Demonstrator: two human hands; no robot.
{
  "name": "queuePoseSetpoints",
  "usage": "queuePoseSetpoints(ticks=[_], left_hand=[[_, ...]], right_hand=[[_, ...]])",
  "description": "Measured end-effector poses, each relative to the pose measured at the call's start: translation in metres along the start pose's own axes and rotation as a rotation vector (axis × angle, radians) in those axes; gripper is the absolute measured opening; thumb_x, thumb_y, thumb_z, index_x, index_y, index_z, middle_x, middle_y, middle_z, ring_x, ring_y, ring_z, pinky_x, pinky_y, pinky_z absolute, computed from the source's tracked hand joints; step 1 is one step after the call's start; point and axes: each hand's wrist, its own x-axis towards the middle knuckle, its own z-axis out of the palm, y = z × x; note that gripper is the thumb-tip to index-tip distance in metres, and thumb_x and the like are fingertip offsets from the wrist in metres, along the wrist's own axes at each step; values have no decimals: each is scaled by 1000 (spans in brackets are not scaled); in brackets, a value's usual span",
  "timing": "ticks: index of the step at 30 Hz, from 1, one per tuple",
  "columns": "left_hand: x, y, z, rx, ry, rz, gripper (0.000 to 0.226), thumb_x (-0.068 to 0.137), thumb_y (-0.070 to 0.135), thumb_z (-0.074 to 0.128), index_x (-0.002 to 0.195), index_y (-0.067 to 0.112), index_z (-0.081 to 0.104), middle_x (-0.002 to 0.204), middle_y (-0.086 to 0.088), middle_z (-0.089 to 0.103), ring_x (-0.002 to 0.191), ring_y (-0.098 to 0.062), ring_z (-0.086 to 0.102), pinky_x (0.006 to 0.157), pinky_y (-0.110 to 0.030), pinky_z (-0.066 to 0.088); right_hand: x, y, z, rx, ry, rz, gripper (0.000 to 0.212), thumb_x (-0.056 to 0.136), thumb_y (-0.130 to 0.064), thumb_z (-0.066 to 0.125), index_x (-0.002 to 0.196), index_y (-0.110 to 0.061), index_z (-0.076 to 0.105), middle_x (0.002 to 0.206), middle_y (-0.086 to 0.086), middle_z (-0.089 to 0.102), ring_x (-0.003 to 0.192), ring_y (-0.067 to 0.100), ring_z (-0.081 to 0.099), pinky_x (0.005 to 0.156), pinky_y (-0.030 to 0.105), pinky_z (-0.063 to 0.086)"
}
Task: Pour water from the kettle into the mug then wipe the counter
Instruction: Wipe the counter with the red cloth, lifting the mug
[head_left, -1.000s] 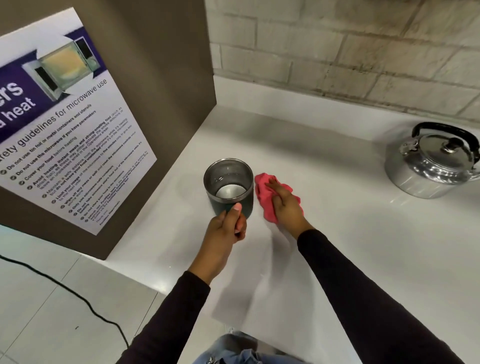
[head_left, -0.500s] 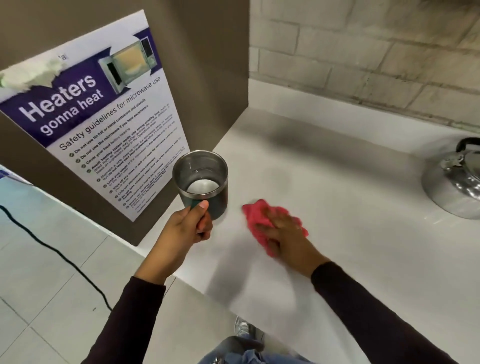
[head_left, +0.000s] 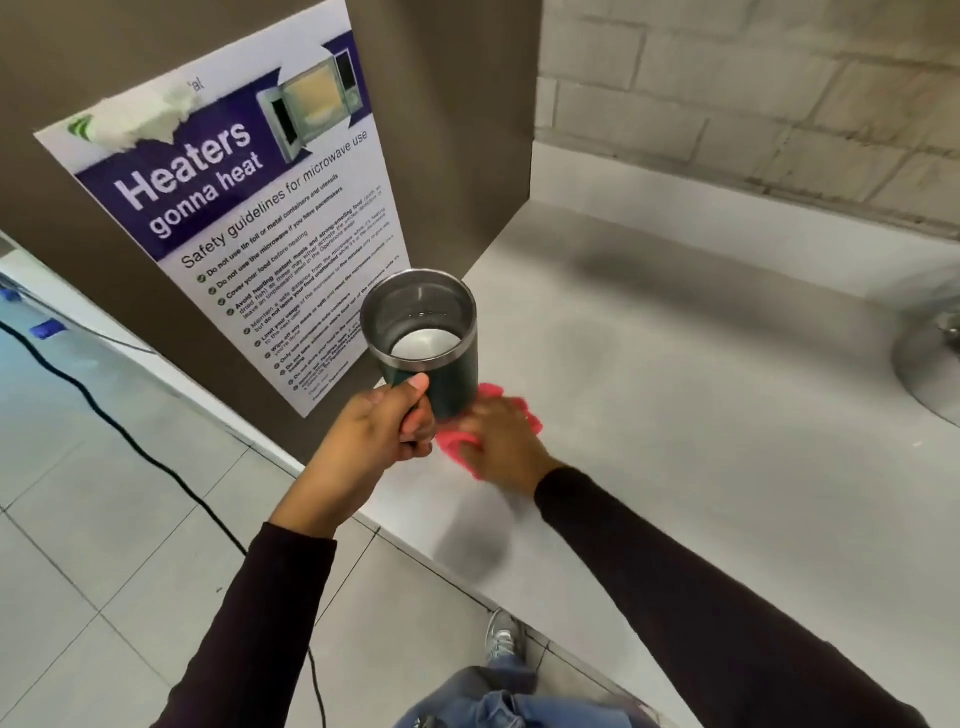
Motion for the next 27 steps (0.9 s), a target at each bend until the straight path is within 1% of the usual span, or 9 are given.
queuePoseSetpoints(ticks=[1,3,5,10,12,15,19,22,27], left_hand=[[1,-1,1,-5,-17,0,48,89,37,41,46,19,32,52,-1,33,54,-16,33,65,-32,36],[5,-5,6,-15,-52,-10,46,85,39,42,44,20,32,50,2,34,53,-15,34,65,-33,34],[11,-11,12,-13,-53,-29,47,86,37,42,44,21,32,48,4,34,51,-14,35,67,-34,36],[26,-35,37,7,-93,-47,49,96,29,38,48,22,30,55,-1,29,54,-13,33,67,-31,39],[31,-43,48,22,-133,-61,47,95,31,38,50,21,31,57,-2,30,55,-14,34,68,-29,41],[36,-55,64,-13,-168,-102,48,95,31,39,48,22,32,53,3,31,55,-14,34,68,-31,40],[43,-67,81,-13,-219,-122,47,92,34,41,47,23,33,49,7,33,51,-11,36,67,-31,39],[46,-74,86,-17,-222,-148,47,89,36,42,45,24,33,48,7,34,48,-9,38,69,-32,39],[46,-83,85,0,-212,-137,45,86,40,43,45,24,33,49,5,35,51,-12,37,70,-34,38]], right_hand=[[-12,-6,2,45,-31,-59,20,86,-22,59,100,-26,73,113,-2,70,111,23,58,97,35,40],[-43,-11,3,171,-96,-53,26,83,-20,62,106,-28,72,130,-8,62,129,14,44,110,26,24],[-74,-8,2,252,-123,-7,25,80,-18,63,100,-28,74,134,-13,59,135,8,34,112,19,13],[-137,14,-23,337,-34,170,14,72,-5,72,76,-18,78,113,-5,72,122,1,47,112,24,25],[-154,27,-33,327,57,245,14,69,-1,74,73,-15,78,111,0,73,118,6,54,111,29,30],[-169,39,-44,284,179,370,19,68,2,75,79,-13,80,116,5,70,118,16,56,110,37,34],[-179,40,-48,227,276,488,19,70,-8,70,85,-16,79,120,3,68,122,16,50,108,29,26],[-181,38,-48,220,285,546,19,72,-13,71,88,-17,79,126,3,65,125,17,44,106,30,25],[-179,37,-49,188,255,548,22,70,-7,72,89,-15,79,124,7,66,126,29,50,107,43,33]])
